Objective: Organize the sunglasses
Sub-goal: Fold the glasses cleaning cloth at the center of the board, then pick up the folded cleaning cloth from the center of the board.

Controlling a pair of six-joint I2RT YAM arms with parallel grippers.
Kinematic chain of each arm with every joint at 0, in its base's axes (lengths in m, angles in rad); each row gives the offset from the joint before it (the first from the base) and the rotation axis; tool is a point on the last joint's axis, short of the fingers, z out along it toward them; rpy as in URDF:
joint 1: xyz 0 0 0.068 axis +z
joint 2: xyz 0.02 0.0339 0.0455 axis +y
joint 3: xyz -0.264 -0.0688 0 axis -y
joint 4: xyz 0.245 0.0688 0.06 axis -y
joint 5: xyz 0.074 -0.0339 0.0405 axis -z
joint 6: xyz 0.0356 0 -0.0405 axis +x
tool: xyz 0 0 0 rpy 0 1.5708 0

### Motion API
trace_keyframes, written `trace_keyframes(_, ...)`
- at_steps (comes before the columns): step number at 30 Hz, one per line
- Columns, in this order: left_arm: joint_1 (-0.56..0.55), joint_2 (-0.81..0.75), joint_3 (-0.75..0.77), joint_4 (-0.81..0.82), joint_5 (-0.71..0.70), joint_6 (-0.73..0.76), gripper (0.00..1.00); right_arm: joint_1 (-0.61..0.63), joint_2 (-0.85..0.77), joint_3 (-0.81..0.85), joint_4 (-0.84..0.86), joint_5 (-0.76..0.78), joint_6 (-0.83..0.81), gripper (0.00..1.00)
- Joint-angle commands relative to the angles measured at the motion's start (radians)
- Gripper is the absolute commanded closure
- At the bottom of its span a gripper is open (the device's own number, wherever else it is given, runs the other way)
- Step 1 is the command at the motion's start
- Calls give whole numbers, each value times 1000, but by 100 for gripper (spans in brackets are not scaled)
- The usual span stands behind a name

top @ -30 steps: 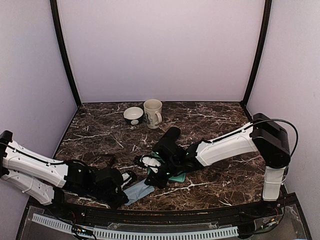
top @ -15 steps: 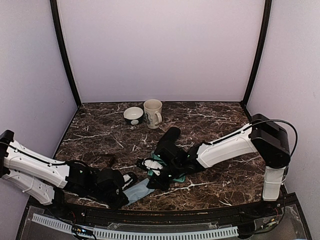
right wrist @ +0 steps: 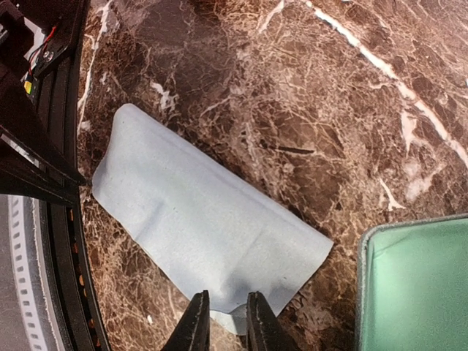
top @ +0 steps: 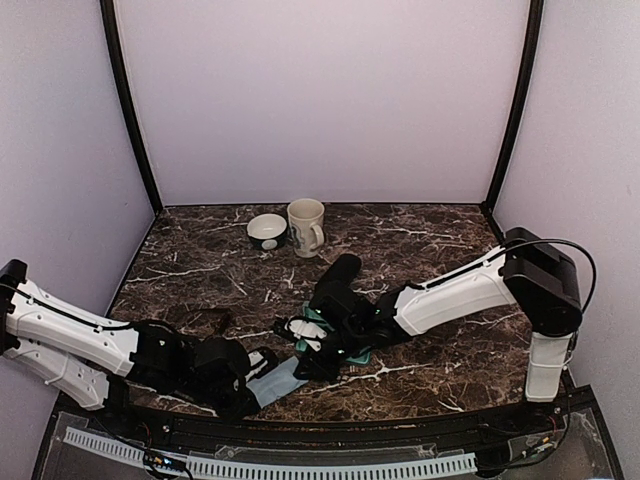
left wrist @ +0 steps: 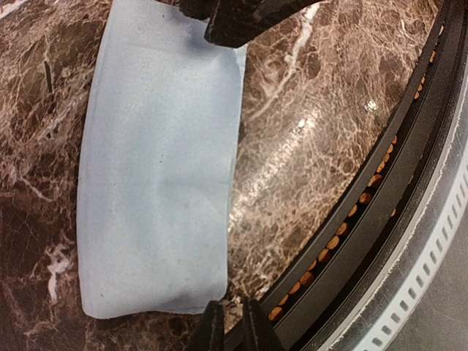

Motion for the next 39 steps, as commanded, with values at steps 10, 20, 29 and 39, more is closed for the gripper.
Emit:
trace_keyframes(10, -7, -79, 24, -59, -34, -6, 81, -6, -68, -67, -24, -38, 13, 86)
trace_keyframes(20, 36, -169, 21, -107, -144, -87, 58, -9, -123, -66, -15, 11, 56, 75)
trace_keyframes(29, 169, -193, -34, -139, -91, -137, 52, -39, -8, 74, -4, 12, 160, 72)
trace_keyframes(39, 185, -85, -21, -147, -96, -124, 57, -37, 51, 77, 94, -80, 235, 75)
